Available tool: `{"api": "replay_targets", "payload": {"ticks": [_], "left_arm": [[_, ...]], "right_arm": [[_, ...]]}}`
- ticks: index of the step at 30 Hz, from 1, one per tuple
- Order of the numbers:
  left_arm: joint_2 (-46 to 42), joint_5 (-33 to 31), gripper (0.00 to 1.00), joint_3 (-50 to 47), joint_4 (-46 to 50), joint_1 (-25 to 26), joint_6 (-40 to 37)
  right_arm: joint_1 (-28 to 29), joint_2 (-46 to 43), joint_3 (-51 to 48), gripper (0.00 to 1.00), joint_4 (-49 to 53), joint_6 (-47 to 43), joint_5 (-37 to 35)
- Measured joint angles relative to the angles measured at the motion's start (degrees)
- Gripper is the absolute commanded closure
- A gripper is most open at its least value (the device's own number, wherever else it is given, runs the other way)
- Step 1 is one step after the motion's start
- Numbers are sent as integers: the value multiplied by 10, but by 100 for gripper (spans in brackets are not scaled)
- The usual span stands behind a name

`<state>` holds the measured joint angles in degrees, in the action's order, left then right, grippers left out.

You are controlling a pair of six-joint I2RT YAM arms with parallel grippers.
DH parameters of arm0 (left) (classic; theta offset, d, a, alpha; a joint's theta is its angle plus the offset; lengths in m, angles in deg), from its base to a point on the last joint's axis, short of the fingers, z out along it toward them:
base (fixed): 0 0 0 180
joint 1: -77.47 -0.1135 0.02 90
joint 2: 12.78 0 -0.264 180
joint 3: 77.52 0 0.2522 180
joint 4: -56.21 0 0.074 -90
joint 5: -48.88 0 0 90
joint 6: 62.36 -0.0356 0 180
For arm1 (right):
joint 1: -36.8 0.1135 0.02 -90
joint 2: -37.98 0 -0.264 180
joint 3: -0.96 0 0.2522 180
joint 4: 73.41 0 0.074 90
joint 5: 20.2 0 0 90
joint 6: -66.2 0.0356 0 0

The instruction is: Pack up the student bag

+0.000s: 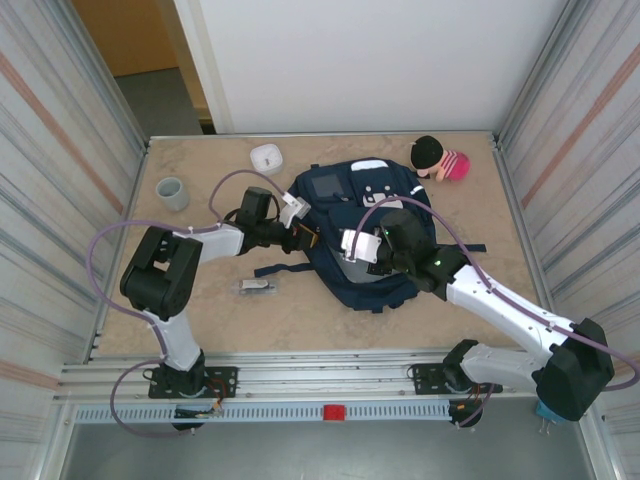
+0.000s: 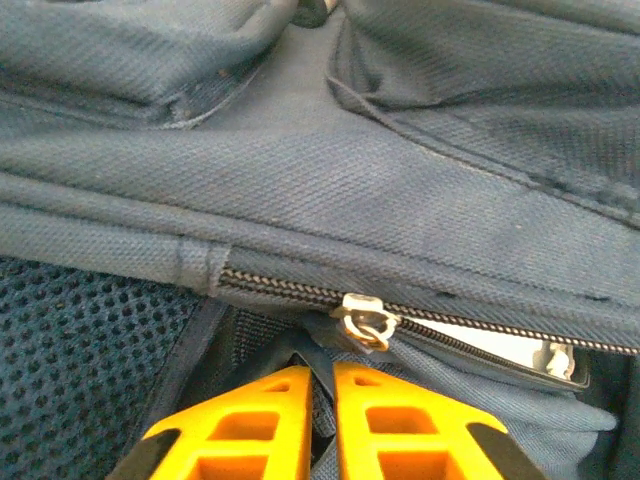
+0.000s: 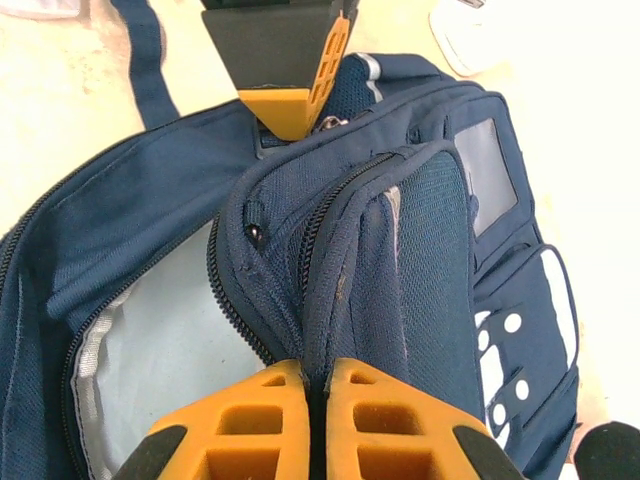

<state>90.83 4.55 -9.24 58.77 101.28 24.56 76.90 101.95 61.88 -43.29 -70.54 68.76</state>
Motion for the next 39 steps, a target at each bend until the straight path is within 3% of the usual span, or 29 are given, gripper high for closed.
{"api": "replay_targets", "payload": {"ticks": [3, 16, 17, 18, 19, 20, 24, 33, 39], "left_arm": [[-4, 9, 100, 0, -2, 6, -3], [-45, 62, 99, -16, 9, 18, -15], [-50, 58, 89, -21, 10, 18, -15], [-56, 50, 74, -25, 11, 17, -16], [-61, 39, 52, -30, 13, 14, -18], [-63, 30, 39, -33, 14, 10, -19], [-65, -16, 27, -39, 24, -6, -47], [-56, -38, 26, -15, 40, 3, -144], [-42, -38, 41, -11, 21, 23, -169]], "right_arm": [[-7, 0, 0, 100, 0, 5, 7], [-16, 5, 2, 100, -7, 36, 14], [-16, 5, 3, 100, -6, 37, 15], [-17, 5, 5, 100, -5, 38, 18], [-19, 5, 7, 100, -2, 39, 23], [-21, 4, 9, 100, -1, 38, 27], [-26, -5, 12, 100, 11, 38, 45], [-30, -21, 33, 100, 39, 37, 74], [-30, -21, 37, 100, 48, 37, 83]]}}
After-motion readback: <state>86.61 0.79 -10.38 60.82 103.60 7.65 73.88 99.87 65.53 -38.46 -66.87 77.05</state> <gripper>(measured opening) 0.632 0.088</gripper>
